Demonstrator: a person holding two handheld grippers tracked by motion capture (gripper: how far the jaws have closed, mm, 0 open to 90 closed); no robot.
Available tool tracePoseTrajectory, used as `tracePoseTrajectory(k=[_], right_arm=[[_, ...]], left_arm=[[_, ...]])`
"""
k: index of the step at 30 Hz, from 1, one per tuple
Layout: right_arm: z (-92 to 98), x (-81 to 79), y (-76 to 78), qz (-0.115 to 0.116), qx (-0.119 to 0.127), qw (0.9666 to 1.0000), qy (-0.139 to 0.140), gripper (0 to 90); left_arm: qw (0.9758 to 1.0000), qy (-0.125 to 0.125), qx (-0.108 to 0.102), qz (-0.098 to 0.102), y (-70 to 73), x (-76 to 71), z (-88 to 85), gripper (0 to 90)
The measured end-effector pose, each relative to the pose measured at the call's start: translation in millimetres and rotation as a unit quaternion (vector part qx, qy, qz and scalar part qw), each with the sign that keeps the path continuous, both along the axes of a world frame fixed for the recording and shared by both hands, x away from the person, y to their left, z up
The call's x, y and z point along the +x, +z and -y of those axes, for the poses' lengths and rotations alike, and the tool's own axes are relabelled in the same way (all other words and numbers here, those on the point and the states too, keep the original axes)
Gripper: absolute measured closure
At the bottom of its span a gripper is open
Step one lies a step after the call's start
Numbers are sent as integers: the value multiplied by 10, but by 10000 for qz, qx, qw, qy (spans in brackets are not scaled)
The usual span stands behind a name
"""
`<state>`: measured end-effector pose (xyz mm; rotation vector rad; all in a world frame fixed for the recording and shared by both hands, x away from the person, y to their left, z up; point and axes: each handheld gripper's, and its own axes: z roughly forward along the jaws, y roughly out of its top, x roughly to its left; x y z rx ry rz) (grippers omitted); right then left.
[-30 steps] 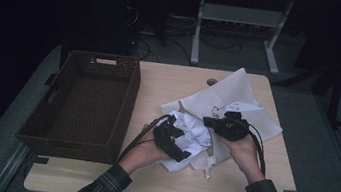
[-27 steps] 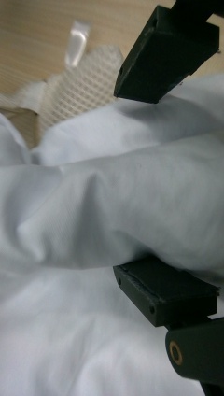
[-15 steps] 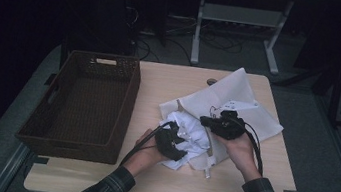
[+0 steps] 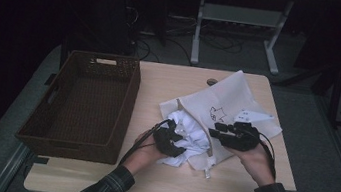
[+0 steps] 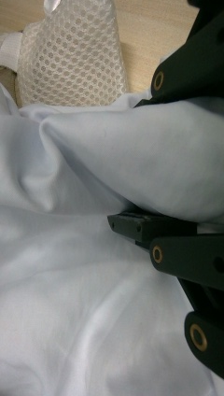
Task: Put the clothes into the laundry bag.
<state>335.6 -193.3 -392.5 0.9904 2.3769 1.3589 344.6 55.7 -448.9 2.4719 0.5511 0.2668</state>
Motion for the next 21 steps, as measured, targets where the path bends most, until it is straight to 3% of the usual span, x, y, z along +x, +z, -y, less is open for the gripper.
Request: tracePoseTrajectory(k=[3,5,9,11,13,15,18,21], right_arm=[[129,-117,-68,-69,-142,9999,-7,623],[160,-166,-118,-145,-163,9998,16,625],[182,-291,-264,-228,-437,9988,41,621],[178,-318,-337,-279,-544,9981,36,616],[145,-324,-409,-298,-827,9961,38,601],[116,-294,-478,-445,-850,9954,68,603],[69,-263,-547,-472,-988,9940,28,712],[61,-261,-543,-506,-954,9941,74,840]], left_arm=[[10000,34,-31,-36,0,5,-4,589],[9999,83,-80,-45,-4,10,-5,590],[9999,95,-80,-80,0,19,-9,594],[9999,93,-63,-77,2,20,-8,596],[9999,97,-73,-94,2,24,-10,597],[9999,100,-82,-107,3,28,-12,600],[9998,111,-93,-130,5,32,-16,604],[9996,176,-138,-155,9,36,-20,619]])
